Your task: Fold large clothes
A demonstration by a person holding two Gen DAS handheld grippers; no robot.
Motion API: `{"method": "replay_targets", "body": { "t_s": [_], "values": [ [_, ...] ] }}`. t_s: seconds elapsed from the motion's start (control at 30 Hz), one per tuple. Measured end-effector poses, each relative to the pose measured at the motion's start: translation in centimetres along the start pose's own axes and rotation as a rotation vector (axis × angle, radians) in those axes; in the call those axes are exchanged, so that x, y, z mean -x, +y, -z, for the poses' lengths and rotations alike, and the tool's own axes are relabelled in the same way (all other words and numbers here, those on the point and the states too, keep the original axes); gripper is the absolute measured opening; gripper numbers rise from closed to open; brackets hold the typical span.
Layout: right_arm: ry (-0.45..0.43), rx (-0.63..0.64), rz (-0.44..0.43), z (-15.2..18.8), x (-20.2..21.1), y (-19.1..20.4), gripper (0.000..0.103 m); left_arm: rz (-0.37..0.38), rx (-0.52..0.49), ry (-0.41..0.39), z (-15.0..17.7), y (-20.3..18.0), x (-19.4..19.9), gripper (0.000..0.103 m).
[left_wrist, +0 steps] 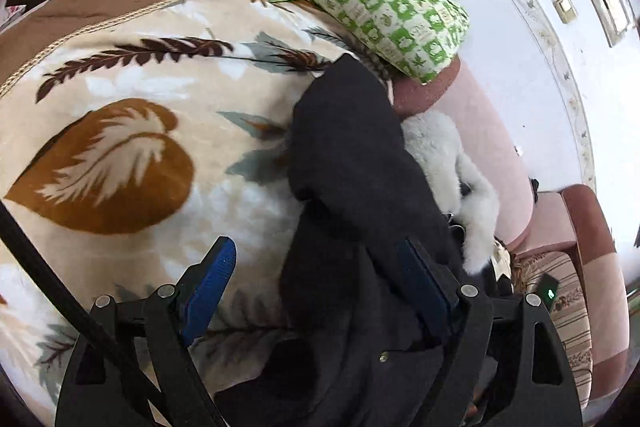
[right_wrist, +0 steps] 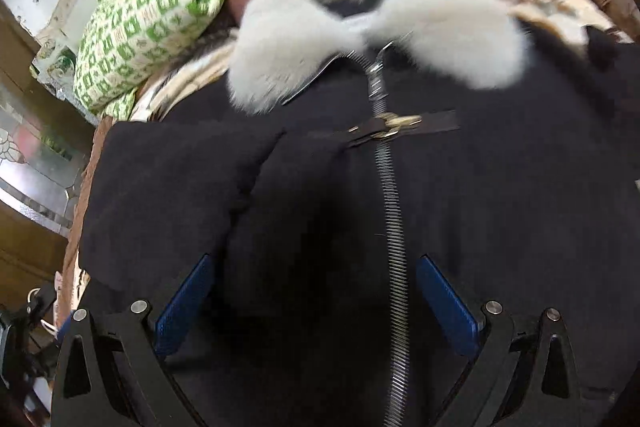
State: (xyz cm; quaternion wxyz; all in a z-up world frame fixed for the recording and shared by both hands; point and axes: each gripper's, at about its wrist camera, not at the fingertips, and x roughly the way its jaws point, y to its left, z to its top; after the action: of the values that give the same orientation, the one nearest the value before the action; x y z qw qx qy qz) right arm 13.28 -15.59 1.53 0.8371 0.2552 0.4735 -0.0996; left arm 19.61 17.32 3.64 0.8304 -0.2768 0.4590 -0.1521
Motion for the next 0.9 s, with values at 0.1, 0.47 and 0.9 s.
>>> {"method": "replay_targets", "body": {
  "t_s": [0.1, 0.47, 0.9],
  "values": [
    [0.024, 0.020, -0.062, -1.1, -0.8, 1.6, 0.064, -0.041, -0.063, -0.032, 0.1, -1.3, 0.0, 0.083],
    [-0.165, 0.093, 0.047, -6.7, 8.0, -2.0, 0.006, -0.096, -0.096, -0.033, 0.0, -1.8, -0.2, 0.083],
    [-0.104, -0.128, 0.386, -8.5, 5.6, -15.7, 0.006, -0.148, -0.157, -0.015, 0.1, -2.5, -1.0, 0.083]
  ]
}}
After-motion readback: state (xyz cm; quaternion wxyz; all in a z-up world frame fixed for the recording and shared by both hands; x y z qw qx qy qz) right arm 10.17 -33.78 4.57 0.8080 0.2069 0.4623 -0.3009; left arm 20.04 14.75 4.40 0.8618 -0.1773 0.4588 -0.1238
